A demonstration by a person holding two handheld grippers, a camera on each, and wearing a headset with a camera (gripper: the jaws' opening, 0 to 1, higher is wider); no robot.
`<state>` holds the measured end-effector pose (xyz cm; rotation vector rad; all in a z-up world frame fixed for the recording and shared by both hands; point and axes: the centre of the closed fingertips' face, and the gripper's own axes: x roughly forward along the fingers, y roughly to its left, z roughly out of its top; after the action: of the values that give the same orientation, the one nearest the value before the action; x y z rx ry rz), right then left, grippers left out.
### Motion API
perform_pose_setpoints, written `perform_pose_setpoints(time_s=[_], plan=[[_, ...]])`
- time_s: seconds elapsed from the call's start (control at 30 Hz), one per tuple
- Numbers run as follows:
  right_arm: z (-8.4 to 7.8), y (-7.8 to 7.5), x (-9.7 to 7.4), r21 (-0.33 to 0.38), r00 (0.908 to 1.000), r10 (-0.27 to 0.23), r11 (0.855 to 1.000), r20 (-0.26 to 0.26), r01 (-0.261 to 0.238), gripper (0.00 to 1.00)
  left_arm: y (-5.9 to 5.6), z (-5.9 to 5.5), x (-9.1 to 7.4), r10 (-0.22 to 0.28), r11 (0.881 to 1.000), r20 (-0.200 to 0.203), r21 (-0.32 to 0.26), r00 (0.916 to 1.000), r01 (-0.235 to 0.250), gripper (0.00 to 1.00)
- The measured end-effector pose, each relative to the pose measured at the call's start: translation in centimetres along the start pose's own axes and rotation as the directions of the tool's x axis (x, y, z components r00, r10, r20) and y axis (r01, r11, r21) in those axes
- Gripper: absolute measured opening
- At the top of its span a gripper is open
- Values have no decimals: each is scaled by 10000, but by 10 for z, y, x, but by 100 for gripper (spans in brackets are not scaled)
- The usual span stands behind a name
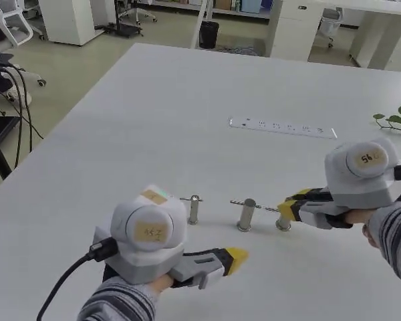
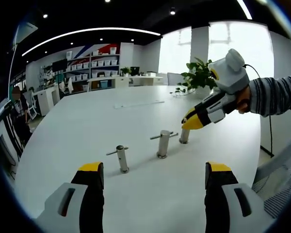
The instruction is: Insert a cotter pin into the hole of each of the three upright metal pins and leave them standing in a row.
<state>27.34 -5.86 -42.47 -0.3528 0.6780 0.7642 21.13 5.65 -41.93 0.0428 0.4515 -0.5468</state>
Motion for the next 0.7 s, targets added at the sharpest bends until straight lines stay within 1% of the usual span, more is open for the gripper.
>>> perform_pose_setpoints(time_s=[0.17,0.23,0.3,0.37,0.53,0.7], plan=[[1,12,-2,156,10000,1,9999,73,-2,8,1,0,0,28,10000,-16,24,10000,-28,84],[2,14,0,183,10000,39,9998,89,-41,8,1,0,-1,35,10000,-8,46,10000,-35,84],[1,19,1,224,10000,67,9997,59,-68,8,0,0,-1,37,10000,0,55,10000,-37,84],[-1,22,3,247,9999,96,9996,-36,-95,8,1,0,-2,49,10000,8,64,10000,-49,84],[-5,27,6,351,9999,116,9993,-72,-113,8,2,1,-2,91,9999,43,48,9999,-91,84],[-10,36,9,421,9995,257,9988,-158,-250,8,2,1,-3,90,9999,62,62,9999,-90,84]])
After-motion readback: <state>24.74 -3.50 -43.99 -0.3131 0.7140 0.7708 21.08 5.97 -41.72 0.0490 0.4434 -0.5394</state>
